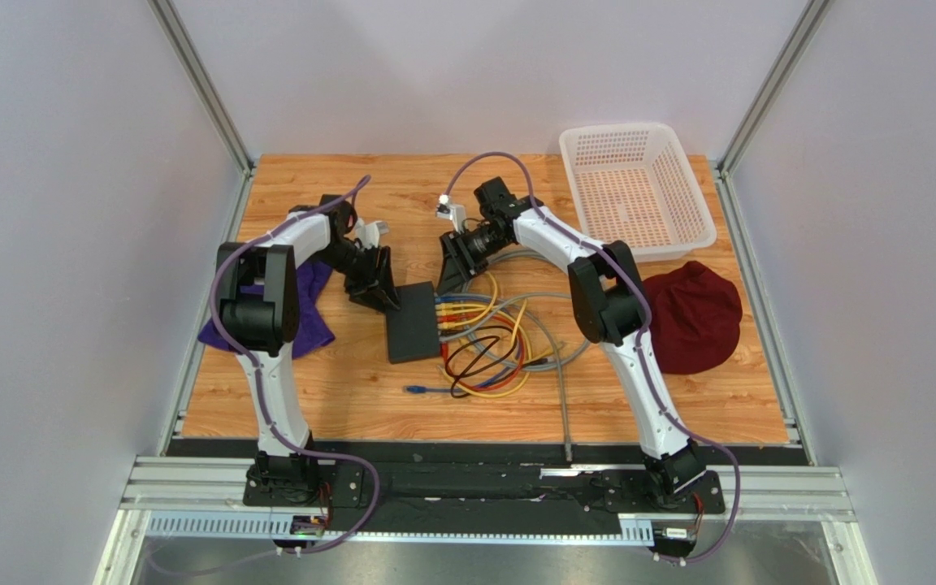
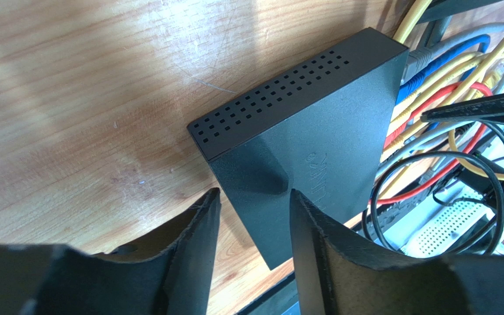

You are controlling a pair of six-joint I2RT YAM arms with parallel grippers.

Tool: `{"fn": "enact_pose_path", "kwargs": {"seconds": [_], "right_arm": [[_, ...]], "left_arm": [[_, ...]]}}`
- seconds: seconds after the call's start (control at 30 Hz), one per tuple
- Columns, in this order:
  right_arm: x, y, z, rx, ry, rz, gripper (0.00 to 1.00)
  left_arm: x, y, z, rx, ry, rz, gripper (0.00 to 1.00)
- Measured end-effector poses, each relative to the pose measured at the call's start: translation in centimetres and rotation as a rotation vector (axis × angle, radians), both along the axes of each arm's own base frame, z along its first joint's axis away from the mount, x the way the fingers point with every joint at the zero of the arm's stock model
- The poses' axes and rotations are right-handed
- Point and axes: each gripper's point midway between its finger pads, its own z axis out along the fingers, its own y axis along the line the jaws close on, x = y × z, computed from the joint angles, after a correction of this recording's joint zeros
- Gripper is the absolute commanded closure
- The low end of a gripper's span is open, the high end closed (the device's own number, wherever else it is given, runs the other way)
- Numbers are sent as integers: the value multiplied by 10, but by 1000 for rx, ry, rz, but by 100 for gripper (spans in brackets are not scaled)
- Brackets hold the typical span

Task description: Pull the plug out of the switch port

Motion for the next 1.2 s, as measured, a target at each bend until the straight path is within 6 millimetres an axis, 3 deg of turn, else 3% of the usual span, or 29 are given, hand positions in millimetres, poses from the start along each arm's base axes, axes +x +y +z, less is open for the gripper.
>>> {"fn": "enact_pose_path", "kwargs": {"seconds": [0.57,1.2], "right_arm": [[7,11,14,38,-9,-20,52],[16,19,17,48,-5,-67,49]], "left_arm": [[-2,0,0,6,3,-7,53],[-5,-3,-1,13,6,-24,53]]}}
